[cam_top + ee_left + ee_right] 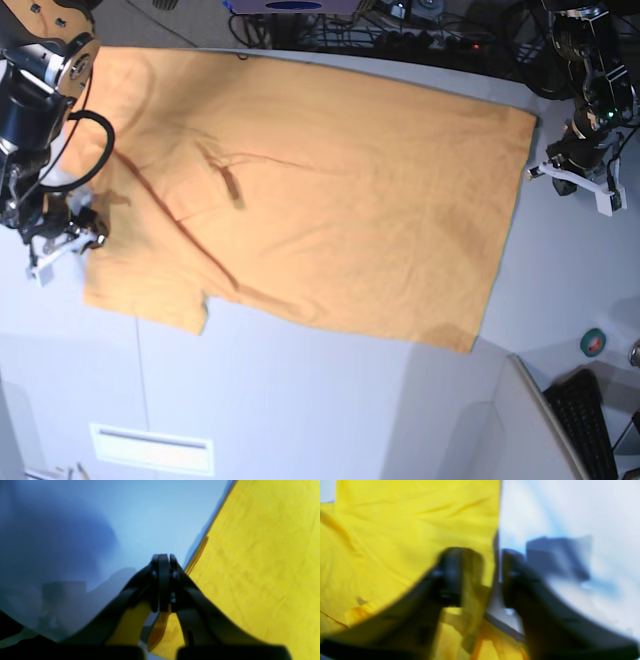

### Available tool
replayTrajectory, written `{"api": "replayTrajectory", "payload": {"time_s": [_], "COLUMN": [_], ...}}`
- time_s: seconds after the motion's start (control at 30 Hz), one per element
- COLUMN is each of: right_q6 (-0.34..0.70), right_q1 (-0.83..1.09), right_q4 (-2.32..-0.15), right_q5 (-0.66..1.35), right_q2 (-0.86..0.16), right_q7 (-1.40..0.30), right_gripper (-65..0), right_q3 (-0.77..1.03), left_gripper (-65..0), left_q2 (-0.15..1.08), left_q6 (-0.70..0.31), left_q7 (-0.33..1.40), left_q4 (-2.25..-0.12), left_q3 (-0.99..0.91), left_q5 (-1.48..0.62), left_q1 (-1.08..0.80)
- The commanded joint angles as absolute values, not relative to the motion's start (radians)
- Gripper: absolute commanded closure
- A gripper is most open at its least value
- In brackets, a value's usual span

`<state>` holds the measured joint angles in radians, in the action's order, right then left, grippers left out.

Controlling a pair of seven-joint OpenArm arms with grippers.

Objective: Layout the t-shirt on the table in an organized manner, then fold the t-shirt properly
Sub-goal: 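Grasp the shirt's side edge with the right gripper, then the left, then lift the held edge and fold it over toward the shirt's middle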

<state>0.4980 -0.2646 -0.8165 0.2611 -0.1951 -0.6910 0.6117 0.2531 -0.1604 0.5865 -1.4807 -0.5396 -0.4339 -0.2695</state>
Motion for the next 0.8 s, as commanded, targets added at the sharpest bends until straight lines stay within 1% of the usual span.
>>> {"api": "replayTrajectory", "payload": {"time_s": [0.0, 0.03, 0.07, 0.27, 0.4, 0.47, 0.53, 0.6, 0.63, 0.67, 0.7, 0.77], "right_q6": [0.509, 0.513, 0.513, 0.513, 0.513, 0.513, 0.513, 0.513, 0.513, 0.513, 0.513, 0.515], "right_q1": [-0.285, -0.283, -0.283, -0.285, -0.242, -0.216, -0.193, -0.179, -0.170, -0.163, -0.160, -0.159], "right_q4": [-0.831, -0.831, -0.832, -0.851, -0.995, -1.087, -1.159, -1.224, -1.250, -1.274, -1.290, -1.308], "right_q5": [0.275, 0.275, 0.275, 0.278, 0.278, 0.277, 0.277, 0.274, 0.274, 0.274, 0.274, 0.274], "right_q2": [-0.214, -0.213, -0.213, -0.209, -0.185, -0.171, -0.148, -0.137, -0.137, -0.137, -0.136, -0.136], "right_q7": [-0.662, -0.656, -0.653, -0.650, -0.671, -0.676, -0.699, -0.720, -0.731, -0.737, -0.743, -0.751], "right_gripper": [-10.2, -3.8, 0.0, 0.0, 0.0, 0.0, 0.0, 0.0, 0.0, 0.0, 0.0, 0.0], "right_q3": [0.613, 0.613, 0.613, 0.615, 0.613, 0.611, 0.611, 0.611, 0.611, 0.611, 0.611, 0.611], "left_gripper": [0.0, 0.0, 0.0, 0.0, 0.0, -16.3, -32.3, -43.6, -47.6, -50.0, -50.4, -48.5], "left_q2": [0.271, 0.271, 0.271, 0.280, 0.306, 0.306, 0.306, 0.306, 0.306, 0.306, 0.306, 0.306], "left_q6": [-0.162, -0.160, -0.160, -0.160, -0.160, -0.160, -0.160, -0.160, -0.159, -0.159, -0.159, -0.159], "left_q7": [0.564, 0.564, 0.564, 0.564, 0.565, 0.565, 0.565, 0.565, 0.565, 0.565, 0.564, 0.559], "left_q4": [-1.494, -1.480, -1.460, -1.383, -1.374, -1.349, -1.282, -1.167, -1.095, -1.017, -0.954, -0.845], "left_q3": [-0.544, -0.539, -0.536, -0.476, -0.404, -0.360, -0.315, -0.286, -0.277, -0.271, -0.263, -0.243], "left_q5": [-0.438, -0.438, -0.438, -0.437, -0.437, -0.437, -0.437, -0.437, -0.437, -0.437, -0.437, -0.437], "left_q1": [-0.266, -0.265, -0.263, -0.180, -0.102, -0.051, 0.024, 0.116, 0.168, 0.217, 0.257, 0.321]}}
